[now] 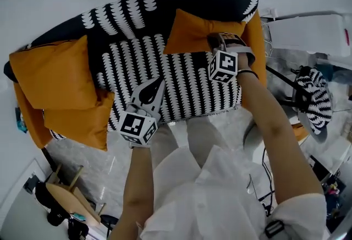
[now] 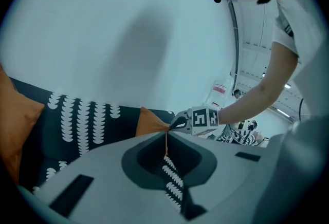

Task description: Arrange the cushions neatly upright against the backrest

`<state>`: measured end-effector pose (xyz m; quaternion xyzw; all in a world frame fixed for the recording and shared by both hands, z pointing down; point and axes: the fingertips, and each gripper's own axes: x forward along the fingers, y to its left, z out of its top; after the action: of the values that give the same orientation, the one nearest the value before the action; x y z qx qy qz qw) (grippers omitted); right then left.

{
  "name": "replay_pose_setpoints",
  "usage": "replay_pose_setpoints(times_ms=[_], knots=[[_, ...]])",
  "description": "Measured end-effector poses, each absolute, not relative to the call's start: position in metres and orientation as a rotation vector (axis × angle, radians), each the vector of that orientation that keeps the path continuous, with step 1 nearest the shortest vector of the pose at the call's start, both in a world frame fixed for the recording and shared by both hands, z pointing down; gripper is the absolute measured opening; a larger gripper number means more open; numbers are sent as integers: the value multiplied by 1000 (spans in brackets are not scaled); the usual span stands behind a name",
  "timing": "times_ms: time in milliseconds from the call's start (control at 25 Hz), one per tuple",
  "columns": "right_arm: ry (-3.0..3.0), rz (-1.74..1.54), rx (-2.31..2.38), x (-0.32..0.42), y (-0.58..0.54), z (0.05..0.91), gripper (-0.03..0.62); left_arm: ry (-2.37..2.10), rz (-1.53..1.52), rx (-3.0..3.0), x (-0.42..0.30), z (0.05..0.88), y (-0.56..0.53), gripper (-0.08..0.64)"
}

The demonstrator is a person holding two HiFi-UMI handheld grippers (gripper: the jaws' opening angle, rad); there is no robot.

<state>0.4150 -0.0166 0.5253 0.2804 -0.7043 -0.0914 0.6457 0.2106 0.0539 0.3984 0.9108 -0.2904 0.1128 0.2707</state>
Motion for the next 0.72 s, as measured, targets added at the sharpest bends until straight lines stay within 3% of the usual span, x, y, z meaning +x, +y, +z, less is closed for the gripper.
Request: replay_pose_setpoints(times_ms=[280, 720], knots=[[-1516, -225, 553, 470, -35, 590, 12, -751, 338, 2439, 257, 428, 39, 23], [-1451, -169, 463, 479, -11, 675, 13, -751, 373, 2412, 260, 464, 38, 23]])
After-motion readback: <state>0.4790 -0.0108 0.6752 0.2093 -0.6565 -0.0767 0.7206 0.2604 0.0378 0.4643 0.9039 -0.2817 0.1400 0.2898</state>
